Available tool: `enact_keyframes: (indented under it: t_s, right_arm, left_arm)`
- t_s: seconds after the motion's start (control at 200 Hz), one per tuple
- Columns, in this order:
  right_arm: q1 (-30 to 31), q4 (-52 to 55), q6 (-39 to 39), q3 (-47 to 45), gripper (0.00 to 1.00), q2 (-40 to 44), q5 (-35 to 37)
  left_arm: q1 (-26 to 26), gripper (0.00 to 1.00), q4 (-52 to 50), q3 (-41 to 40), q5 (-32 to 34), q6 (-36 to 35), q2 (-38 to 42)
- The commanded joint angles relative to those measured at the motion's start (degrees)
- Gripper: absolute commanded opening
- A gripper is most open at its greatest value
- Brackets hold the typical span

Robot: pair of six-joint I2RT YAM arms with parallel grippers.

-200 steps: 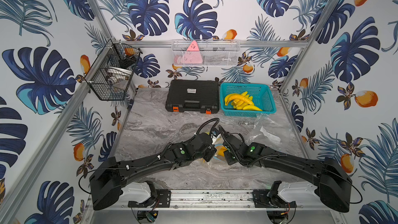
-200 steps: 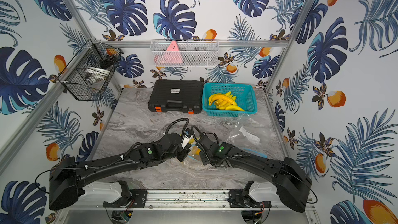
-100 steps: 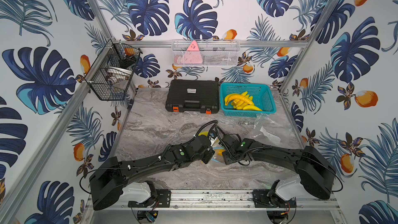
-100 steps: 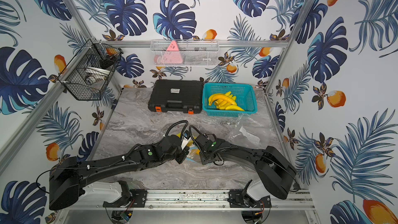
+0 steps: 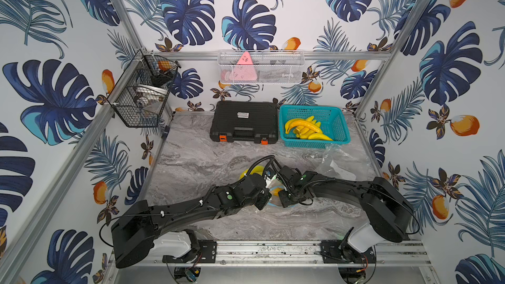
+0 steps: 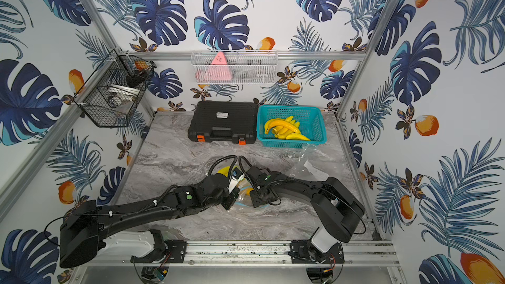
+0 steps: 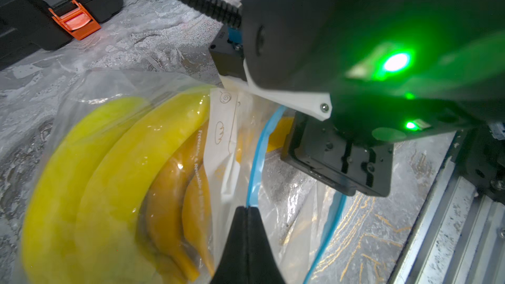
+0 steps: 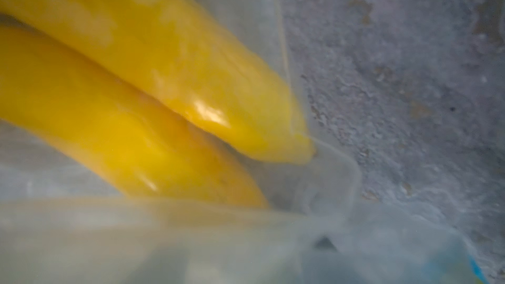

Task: Open the zip-top bag and take out the banana
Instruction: Pick up the banana from the zipper food storage bag.

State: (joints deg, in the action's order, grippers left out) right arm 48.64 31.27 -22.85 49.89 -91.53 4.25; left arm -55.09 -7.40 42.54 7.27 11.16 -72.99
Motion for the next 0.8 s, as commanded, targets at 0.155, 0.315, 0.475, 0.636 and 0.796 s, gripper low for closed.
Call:
enact_keyframes:
  t_s: [0.155,0.315,0.475,0.636,0.796]
  right_arm:
    - [0.5,-2.0,2.5,0.2,0.5,0.4,-1.9]
    - [0.9,-2.4,3.0,0.2,0.42,0.1,-3.4]
    - [1.0,-0.5,2.4,2.9,0.37,-5.0,-1.6]
    - [1.6,-3.8,1.5,0.6,0.17,-3.1,-2.3]
    - [2.9,-3.4,-1.0,-2.1,0.13,4.8,-5.7]
  left_arm:
    - [0.1,0.0,2.5,-0.6,0.2,0.8,-0.2]
    - [0.1,0.0,2.6,-0.4,0.1,0.8,-0.3]
    - [0.1,0.0,2.3,-0.9,0.4,0.5,0.6]
    - [0.1,0.0,2.0,-1.6,1.5,0.6,1.1]
    - [0.1,0.0,1.9,-1.5,2.0,0.8,-0.4]
